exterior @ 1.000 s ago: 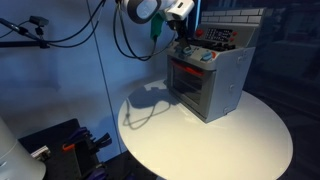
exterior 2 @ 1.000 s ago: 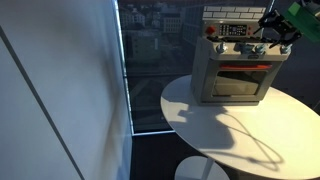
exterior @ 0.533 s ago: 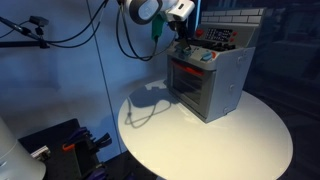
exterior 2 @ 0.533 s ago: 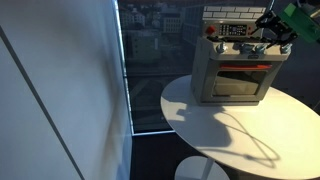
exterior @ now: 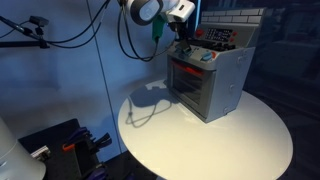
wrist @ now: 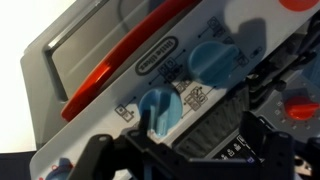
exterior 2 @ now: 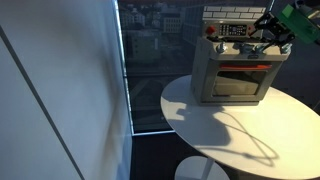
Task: Turn the second blue knob from the right to the left
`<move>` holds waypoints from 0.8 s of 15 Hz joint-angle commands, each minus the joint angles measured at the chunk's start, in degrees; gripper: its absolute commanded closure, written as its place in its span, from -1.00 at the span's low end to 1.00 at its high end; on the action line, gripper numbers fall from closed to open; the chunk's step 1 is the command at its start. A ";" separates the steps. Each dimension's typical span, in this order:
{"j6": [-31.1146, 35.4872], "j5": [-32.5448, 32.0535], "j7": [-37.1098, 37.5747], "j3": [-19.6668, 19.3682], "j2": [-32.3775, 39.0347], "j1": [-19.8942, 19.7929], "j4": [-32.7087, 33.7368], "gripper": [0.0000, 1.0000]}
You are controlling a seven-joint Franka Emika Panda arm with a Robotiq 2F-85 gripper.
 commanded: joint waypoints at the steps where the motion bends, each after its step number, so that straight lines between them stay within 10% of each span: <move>1: 0.28 1.72 -1.92 -0.02 0.69 0.10 1.40 -0.18; 8: 0.30 0.92 -1.08 -1.09 -0.22 0.26 -0.57 0.66; 12: -0.08 -1.90 0.98 -1.62 -0.67 0.46 -1.08 0.78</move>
